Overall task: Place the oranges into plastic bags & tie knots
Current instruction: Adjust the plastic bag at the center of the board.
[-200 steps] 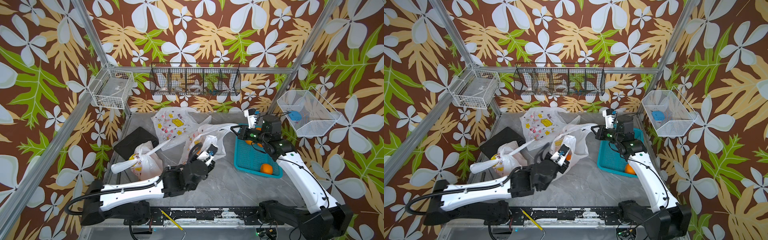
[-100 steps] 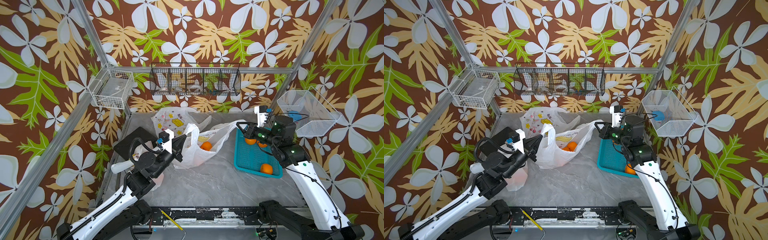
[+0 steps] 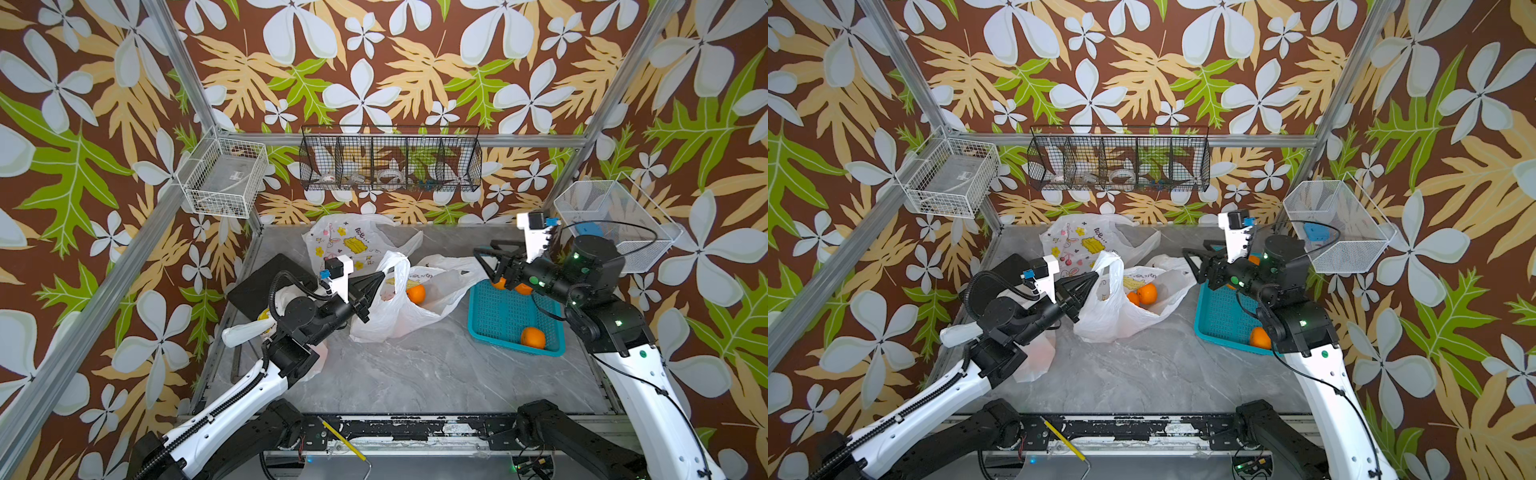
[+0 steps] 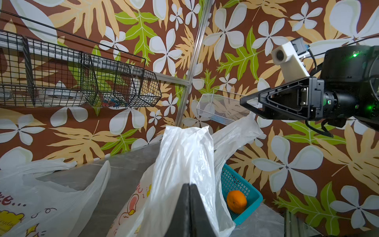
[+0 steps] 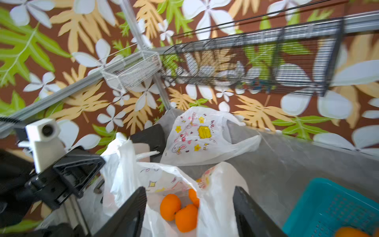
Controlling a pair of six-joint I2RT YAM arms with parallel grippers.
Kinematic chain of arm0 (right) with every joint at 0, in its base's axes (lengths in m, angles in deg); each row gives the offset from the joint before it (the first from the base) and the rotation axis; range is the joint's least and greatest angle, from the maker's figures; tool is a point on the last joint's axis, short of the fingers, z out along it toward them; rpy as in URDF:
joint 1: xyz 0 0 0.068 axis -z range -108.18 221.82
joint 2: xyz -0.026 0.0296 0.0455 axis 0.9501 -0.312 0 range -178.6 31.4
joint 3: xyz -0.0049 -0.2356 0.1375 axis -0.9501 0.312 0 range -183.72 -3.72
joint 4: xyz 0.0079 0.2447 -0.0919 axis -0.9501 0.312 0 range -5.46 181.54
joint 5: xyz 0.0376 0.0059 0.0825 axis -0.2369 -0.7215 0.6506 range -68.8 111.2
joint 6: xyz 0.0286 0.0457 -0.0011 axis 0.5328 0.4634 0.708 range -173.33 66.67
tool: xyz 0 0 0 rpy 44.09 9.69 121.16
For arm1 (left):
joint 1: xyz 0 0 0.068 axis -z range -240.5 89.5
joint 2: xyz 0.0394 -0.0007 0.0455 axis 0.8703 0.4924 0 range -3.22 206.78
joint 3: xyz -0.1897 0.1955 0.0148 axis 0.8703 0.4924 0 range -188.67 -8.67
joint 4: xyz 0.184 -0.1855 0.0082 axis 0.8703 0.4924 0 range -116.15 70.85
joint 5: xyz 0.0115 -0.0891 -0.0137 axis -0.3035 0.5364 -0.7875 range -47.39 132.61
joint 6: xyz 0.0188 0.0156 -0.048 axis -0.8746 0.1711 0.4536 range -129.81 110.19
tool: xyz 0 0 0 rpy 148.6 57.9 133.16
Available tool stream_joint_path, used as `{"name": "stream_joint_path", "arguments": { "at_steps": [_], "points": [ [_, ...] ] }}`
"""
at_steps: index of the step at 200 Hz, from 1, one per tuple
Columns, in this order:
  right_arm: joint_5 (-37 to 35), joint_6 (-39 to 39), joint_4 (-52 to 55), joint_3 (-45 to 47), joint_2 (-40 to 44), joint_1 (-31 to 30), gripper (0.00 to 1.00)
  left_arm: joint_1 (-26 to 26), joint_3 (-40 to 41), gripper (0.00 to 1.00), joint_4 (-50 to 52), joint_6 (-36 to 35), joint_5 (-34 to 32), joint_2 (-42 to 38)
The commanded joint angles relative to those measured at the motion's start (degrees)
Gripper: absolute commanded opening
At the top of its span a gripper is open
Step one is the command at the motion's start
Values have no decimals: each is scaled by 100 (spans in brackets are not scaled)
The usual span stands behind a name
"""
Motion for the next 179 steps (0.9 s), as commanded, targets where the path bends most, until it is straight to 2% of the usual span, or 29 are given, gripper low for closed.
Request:
{"name": "stream_joint_path", "arguments": {
  "at_steps": [1, 29, 54, 85, 109, 156, 179],
  "points": [
    [-243, -659, 171, -258, -423, -729, 71, -43, -5, 0, -304, 68, 67, 1],
    [12, -634, 9, -648, -1180, -1021, 67, -61, -38, 0, -248, 52, 74, 43],
    [658, -357, -542, -589, -1483, -1221, 67, -60, -27, 0, -228, 42, 62, 66],
    [539, -458, -554, -675, -1773, -1512, 67, -70, -45, 0, -206, 24, 6, 68],
    [600, -291, -836, -499, -1858, -1544, 63, -70, -58, 0, -206, 30, 20, 78],
    [479, -200, -955, -721, -2171, -1652, 38, -70, -106, 0, -142, -14, 31, 114],
    [523, -106, -1009, -841, -2248, -1661, 2, -70, -148, 0, -87, -54, 32, 141]
  ]
}}
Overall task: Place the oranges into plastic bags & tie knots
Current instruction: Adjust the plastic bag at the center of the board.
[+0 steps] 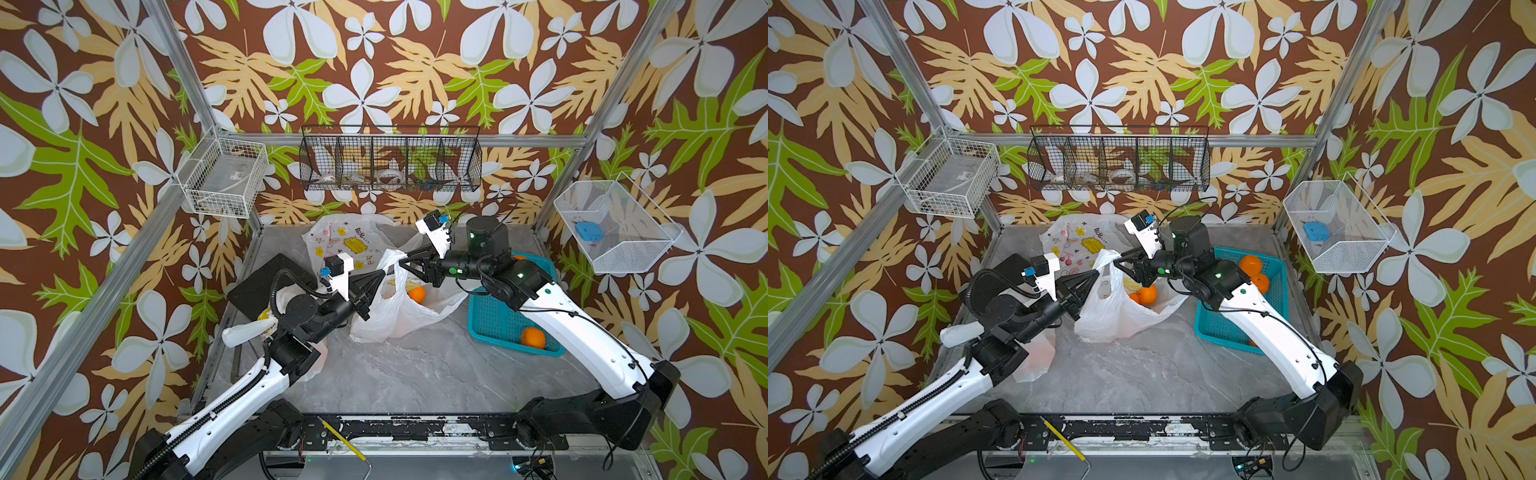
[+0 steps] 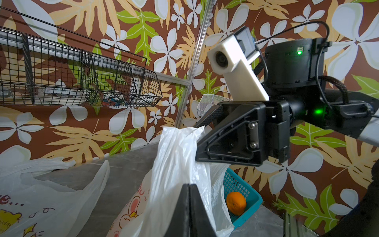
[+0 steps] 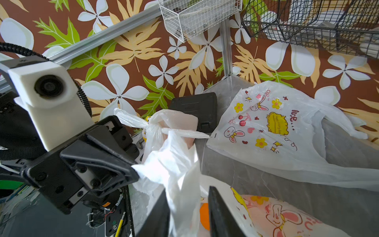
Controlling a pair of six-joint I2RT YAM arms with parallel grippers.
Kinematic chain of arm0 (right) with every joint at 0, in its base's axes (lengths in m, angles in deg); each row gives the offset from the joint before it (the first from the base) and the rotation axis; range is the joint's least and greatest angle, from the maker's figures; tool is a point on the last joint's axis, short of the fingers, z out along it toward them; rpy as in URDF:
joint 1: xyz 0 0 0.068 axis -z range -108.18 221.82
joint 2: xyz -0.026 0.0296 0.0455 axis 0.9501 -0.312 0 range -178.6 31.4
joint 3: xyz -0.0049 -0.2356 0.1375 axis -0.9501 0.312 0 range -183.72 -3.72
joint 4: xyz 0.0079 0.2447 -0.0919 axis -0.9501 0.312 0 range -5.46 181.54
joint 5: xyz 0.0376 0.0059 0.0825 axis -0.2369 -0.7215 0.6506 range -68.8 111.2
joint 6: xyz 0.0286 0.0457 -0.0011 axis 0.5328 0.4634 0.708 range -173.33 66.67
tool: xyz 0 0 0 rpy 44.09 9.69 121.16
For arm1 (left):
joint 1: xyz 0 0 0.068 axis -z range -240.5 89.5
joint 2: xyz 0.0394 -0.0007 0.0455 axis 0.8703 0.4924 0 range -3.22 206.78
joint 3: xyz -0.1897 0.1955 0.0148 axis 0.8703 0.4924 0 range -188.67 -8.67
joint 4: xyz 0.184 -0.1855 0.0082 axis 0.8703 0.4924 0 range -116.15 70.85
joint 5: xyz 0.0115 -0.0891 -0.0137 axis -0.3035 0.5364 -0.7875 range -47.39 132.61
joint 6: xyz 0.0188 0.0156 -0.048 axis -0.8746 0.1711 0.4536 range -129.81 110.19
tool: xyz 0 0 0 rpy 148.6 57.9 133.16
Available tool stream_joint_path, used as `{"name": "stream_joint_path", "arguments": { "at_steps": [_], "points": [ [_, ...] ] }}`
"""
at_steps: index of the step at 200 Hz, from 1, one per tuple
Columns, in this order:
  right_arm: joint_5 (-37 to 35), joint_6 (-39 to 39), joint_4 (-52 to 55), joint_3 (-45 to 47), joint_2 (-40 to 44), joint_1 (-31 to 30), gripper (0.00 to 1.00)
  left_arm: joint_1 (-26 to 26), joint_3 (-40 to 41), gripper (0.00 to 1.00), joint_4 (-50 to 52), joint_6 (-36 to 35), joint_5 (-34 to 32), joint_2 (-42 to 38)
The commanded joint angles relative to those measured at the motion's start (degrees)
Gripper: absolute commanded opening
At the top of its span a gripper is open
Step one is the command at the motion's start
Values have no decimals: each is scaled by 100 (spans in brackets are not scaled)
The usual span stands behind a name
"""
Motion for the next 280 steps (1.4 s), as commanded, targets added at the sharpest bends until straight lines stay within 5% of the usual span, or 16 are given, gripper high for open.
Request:
{"name": "stream_joint_path", "arguments": {
  "at_steps": [1, 11, 38, 61, 140, 179, 241, 262, 280],
  "points": [
    [63, 165, -232, -139, -45, -26, 1, -20, -86, 0, -61, -113, 12, 27],
    [-83, 174, -168, -225, -15, -26, 0, -20, -115, 1, -33, -148, 23, 24],
    [-395, 391, -148, -393, 70, -26, 0, -20, -217, 49, 76, -262, 131, 60],
    [-644, 629, -86, -527, 12, -26, 0, -20, -282, 72, 104, -408, 179, 191],
    [-854, 934, -139, -572, -26, -26, 0, 51, -346, 87, -579, -343, 350, 996],
    [-871, 1041, -204, -579, -39, -27, 0, 460, -443, 80, -686, -616, -308, 1419],
    [-933, 1127, -174, -603, -65, -24, 0, 538, -486, 21, -956, -633, -654, 1683],
    [-972, 846, 139, -801, -18, 57, 17, 534, -471, 0, -886, -648, -667, 1607],
    [-1044, 593, 350, -831, 267, 363, 36, 530, -422, 0, -800, -610, -694, 1482]
  ]
}}
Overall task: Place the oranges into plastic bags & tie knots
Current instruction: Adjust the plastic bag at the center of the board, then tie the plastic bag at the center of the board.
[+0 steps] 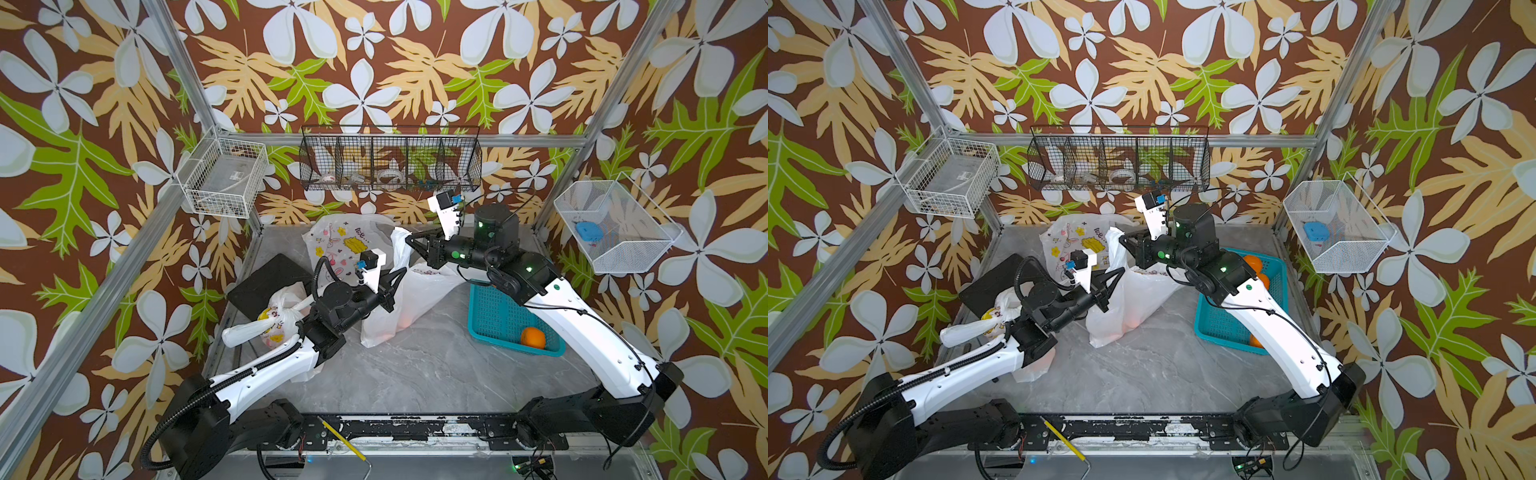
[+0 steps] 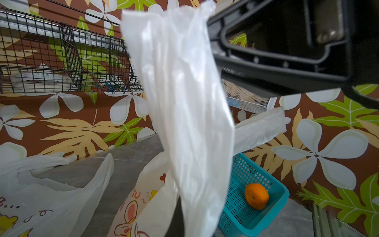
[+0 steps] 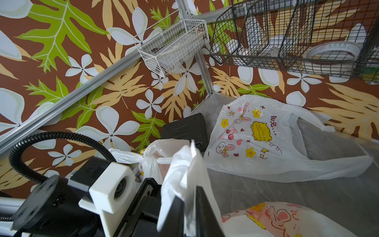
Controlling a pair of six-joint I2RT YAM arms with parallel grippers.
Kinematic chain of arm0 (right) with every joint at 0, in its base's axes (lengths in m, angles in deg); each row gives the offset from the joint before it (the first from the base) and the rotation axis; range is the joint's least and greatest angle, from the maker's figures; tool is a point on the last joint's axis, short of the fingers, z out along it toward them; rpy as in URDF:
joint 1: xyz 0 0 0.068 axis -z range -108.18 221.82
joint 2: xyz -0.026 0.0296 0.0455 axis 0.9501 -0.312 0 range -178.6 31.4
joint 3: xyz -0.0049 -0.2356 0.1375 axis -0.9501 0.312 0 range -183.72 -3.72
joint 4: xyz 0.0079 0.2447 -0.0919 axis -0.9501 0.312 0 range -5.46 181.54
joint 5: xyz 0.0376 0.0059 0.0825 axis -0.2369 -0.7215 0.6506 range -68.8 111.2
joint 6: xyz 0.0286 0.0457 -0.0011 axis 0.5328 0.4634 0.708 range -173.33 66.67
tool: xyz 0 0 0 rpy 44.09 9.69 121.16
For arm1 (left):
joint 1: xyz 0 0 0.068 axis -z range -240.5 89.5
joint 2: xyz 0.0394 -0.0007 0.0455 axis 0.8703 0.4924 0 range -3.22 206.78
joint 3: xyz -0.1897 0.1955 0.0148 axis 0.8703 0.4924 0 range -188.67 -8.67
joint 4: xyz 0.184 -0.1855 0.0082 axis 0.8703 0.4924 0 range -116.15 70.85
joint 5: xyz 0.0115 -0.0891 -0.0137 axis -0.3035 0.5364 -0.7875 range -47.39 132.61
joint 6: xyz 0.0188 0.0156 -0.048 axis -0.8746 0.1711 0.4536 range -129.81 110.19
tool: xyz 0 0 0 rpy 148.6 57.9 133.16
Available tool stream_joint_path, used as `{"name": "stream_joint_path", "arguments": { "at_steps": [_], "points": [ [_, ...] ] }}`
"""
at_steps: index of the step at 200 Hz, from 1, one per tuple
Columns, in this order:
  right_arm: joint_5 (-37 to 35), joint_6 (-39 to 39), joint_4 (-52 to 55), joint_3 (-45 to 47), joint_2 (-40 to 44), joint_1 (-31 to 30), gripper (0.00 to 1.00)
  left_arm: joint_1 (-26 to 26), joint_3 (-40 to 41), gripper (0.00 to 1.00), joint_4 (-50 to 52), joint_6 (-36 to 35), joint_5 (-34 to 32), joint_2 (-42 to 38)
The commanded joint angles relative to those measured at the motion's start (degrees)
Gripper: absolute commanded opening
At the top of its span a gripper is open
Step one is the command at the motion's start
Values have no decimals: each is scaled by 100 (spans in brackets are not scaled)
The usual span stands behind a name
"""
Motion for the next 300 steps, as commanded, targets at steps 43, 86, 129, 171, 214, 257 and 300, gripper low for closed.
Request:
{"name": "stream_joint_path", "arguments": {
  "at_steps": [43, 86, 129, 171, 214, 257, 300],
  "points": [
    [-209, -884, 1137, 243, 1281, 1822, 70, -429, 229, 0, -40, 435, 372, -531],
    [246, -974, 1689, 1028, 2031, 2811, 90, -529, 188, 0, 189, 353, 474, -594],
    [824, -597, 1626, 1333, 1744, 2800, 76, -551, 161, 0, 205, 347, 457, -583],
    [945, -320, 1485, 1641, 1862, 2804, 46, -551, 170, 0, 202, 352, 404, -618],
    [1317, -89, 1821, 1152, 1949, 2785, 0, -575, 109, 0, 320, 285, 417, -802],
    [1951, 1024, 854, 502, 2195, 2537, 0, -754, 74, 0, 226, 238, 1184, -1085],
    [1804, 1605, -56, 731, 2054, 2176, 0, -1139, 299, 0, -347, 619, 1894, -1153]
  ]
}}
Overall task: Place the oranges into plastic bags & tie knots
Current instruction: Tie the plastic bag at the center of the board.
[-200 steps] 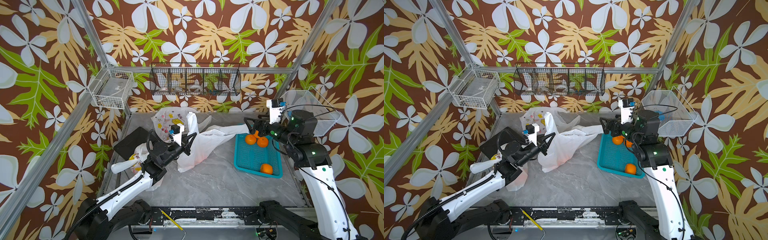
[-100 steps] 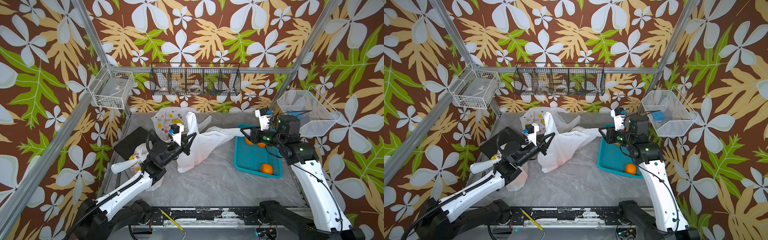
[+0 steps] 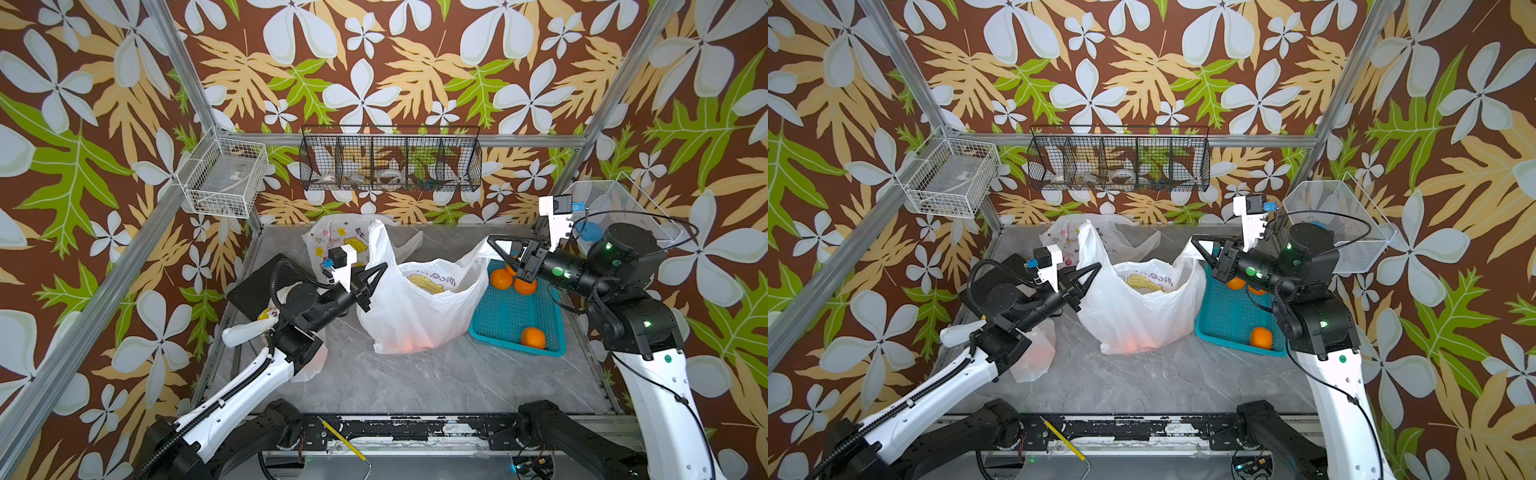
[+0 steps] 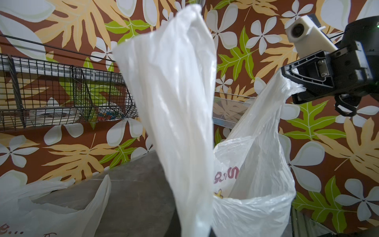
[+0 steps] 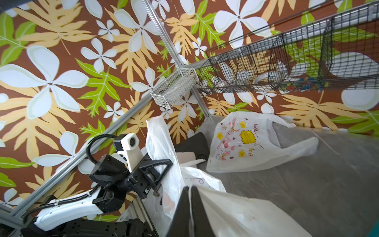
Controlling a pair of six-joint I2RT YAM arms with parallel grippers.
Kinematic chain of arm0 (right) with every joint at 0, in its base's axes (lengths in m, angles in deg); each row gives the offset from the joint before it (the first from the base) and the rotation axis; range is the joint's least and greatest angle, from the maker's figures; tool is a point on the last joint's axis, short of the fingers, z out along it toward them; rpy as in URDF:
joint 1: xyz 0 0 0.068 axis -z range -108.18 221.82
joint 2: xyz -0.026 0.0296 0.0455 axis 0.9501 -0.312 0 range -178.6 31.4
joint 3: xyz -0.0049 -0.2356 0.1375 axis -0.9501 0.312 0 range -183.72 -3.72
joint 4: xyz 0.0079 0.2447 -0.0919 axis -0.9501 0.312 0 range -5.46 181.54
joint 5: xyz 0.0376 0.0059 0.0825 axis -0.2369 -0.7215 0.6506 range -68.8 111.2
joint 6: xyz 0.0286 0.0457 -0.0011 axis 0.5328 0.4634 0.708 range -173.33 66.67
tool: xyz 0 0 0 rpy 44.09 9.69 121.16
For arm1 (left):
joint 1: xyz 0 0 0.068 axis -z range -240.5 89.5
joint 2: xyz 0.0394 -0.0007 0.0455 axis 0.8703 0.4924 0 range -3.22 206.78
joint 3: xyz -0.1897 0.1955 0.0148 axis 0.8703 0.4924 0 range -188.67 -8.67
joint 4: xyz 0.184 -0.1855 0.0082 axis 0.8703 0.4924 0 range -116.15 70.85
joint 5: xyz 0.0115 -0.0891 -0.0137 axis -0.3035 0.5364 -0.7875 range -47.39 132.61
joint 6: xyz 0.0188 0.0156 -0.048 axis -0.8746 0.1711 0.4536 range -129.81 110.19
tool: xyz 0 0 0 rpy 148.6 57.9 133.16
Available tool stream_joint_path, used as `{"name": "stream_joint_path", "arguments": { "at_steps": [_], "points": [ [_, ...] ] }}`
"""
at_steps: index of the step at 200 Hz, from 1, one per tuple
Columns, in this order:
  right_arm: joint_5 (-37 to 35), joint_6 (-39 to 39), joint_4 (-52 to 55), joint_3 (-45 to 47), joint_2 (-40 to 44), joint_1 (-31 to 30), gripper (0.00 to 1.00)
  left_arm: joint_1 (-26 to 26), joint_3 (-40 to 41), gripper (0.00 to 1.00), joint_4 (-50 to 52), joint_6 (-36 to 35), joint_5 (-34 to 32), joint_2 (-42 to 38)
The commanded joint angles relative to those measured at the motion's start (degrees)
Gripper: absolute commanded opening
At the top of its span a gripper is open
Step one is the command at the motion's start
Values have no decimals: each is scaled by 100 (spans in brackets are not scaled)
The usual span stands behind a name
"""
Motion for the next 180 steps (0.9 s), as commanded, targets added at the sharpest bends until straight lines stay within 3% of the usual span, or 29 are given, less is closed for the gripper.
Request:
{"name": "stream_joint_path", "arguments": {
  "at_steps": [1, 41, 54, 73, 95, 115, 140, 180],
  "points": [
    [-23, 457, -688, 185, -138, -110, 0, -186, 161, 0, -582, 297, 558, 23],
    [-69, 595, -1192, 1312, -361, -118, 0, -307, 721, 0, -1217, 482, 736, 323],
    [-78, 469, -1202, 1437, -407, -111, 12, -322, 937, 0, -1521, 505, 784, 432],
    [-164, 48, -1052, 1304, -350, -27, 40, -433, 1162, 0, -1861, 739, 789, 539],
    [-181, -480, -919, 1089, -85, 458, 68, -589, 1221, 0, -1950, 911, 815, 575],
    [-140, -1074, -978, 1162, 247, 975, 86, -617, 1191, 0, -1859, 861, 804, 568],
    [112, -1767, -1272, 1842, 650, 1298, 93, -643, 1168, 0, -1668, 751, 796, 537],
    [1502, -2419, -2894, 3793, 1237, 1299, 98, -643, 1169, 0, -1514, 597, 945, 453]
  ]
}}
